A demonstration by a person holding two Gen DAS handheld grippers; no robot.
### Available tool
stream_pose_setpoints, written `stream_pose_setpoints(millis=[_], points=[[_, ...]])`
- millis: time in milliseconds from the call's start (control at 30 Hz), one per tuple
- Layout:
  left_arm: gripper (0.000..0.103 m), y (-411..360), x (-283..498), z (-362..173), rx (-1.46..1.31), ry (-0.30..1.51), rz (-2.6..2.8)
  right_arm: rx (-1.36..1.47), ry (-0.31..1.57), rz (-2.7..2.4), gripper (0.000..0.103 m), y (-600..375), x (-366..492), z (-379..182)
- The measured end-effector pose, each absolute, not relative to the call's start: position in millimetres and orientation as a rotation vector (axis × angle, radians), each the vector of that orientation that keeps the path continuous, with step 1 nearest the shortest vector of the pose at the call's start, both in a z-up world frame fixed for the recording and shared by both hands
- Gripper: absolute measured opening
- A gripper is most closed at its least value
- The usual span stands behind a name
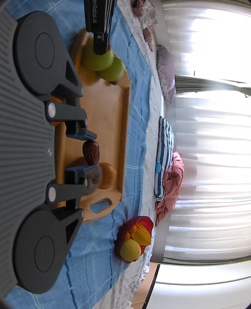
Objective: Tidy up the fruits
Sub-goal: 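Carry both red dates over the wooden tray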
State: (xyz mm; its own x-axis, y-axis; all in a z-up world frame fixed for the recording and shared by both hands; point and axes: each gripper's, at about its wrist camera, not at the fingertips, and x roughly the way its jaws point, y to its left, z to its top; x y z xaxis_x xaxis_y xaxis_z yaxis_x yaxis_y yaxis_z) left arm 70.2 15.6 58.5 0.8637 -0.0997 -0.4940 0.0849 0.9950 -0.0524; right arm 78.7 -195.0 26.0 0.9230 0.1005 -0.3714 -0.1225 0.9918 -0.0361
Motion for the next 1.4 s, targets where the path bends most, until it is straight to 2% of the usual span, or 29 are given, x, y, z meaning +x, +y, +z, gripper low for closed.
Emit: stream_pose_setpoints(millis=[233, 667, 1000, 1400], points=[[0.020, 34.9, 102.1, 86.0, -0.080, 0.523, -0.102, -0.047, 0.407, 0.143, 0.032, -208.5, 113.6, 56.0], [0.020, 47.7, 191.9, 111.0, -0.160, 0.664, -0.131, 0.077, 0.654, 0.196, 0.032, -227.9, 210.5, 86.5], [0.020, 51.9, 266.8, 86.6, -0.198, 0.828, -0.083, -0.015, 0.779, 0.140, 0.032, -212.4, 270.4, 81.2], [0.020, 53.6, 304.7, 55.4, -0.204, 0.909, -0.037, -0.024, 0.875, 0.067, 0.032, -206.6, 309.0, 43.0]])
